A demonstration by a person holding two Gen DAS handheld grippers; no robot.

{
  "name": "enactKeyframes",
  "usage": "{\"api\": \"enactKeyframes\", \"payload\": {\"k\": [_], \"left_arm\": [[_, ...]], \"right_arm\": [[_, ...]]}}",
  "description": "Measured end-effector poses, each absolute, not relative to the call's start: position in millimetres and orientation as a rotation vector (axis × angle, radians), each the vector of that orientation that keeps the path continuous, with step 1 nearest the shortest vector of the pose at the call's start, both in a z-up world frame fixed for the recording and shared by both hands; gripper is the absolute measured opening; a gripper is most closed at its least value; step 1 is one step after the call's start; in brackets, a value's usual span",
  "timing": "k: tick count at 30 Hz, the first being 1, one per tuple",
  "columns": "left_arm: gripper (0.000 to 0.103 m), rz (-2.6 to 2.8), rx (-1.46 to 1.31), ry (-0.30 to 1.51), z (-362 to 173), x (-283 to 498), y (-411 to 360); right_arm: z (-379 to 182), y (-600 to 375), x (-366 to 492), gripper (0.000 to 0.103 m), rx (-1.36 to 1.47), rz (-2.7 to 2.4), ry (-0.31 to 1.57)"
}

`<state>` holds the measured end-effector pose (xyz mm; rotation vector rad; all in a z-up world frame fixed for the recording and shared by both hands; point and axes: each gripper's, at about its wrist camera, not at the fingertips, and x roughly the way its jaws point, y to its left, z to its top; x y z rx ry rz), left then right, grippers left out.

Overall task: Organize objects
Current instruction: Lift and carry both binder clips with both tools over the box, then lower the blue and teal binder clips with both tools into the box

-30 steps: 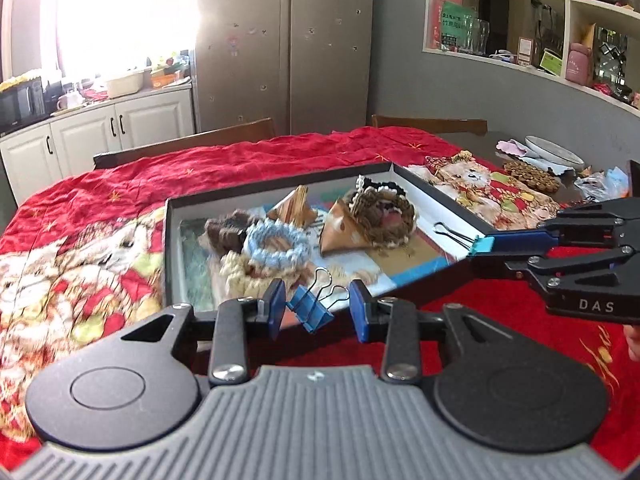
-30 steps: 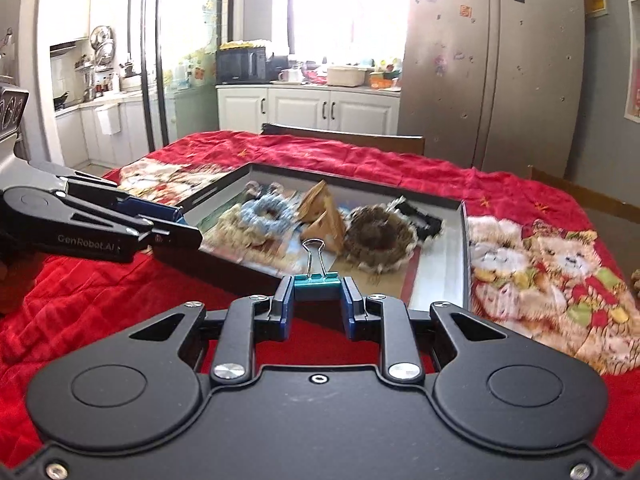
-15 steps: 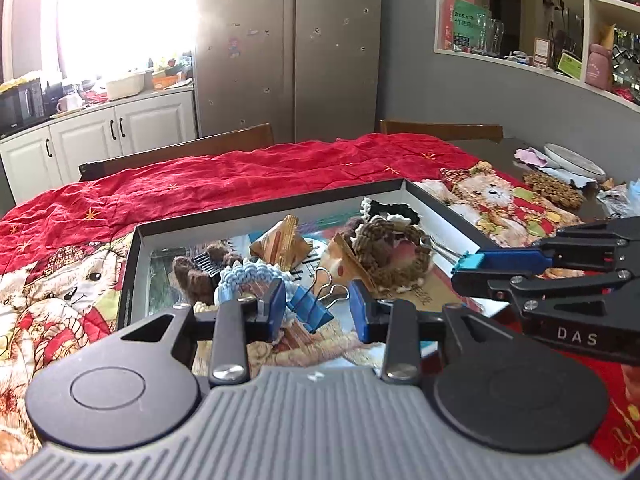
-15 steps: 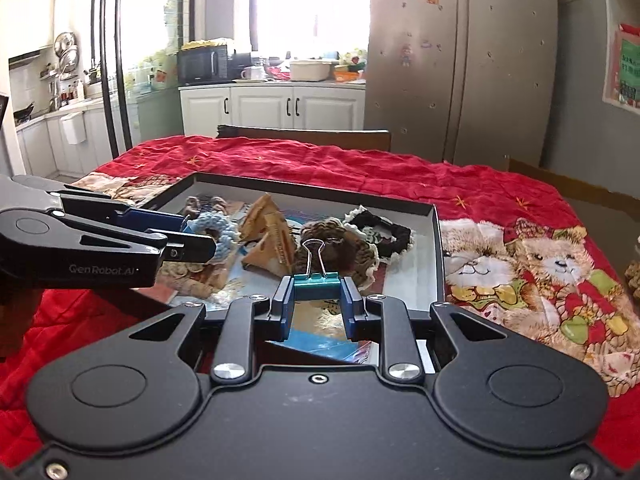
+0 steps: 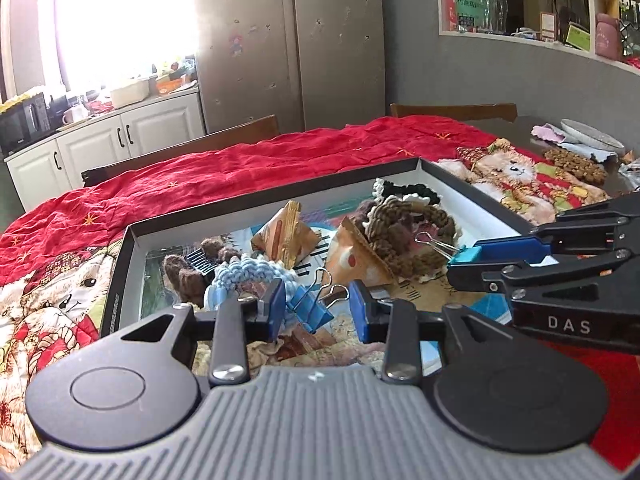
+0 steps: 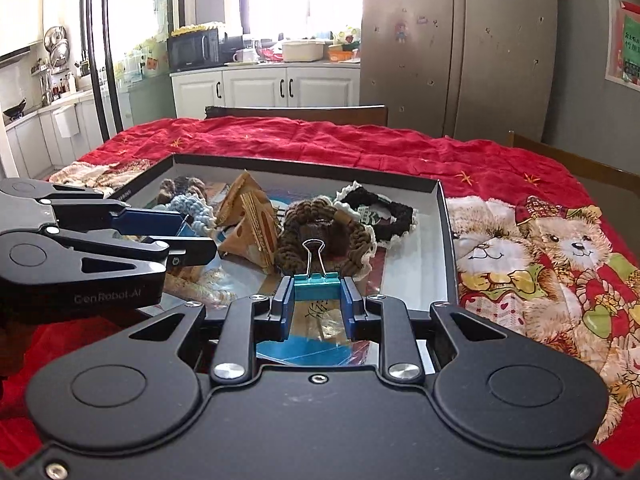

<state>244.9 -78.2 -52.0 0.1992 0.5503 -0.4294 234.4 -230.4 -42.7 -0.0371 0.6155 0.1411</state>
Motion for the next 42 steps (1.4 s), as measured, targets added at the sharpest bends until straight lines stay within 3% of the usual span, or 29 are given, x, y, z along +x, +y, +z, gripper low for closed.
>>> {"api": "enactKeyframes", "payload": {"k": [42], "left_arm": [[0.044,-0.381,0.279,0.564,-67.0,253.5,-82.2]], "right_arm": [[-52.3,-230.9,255.2,0.024,-0.034,0.150,0.700]]}}
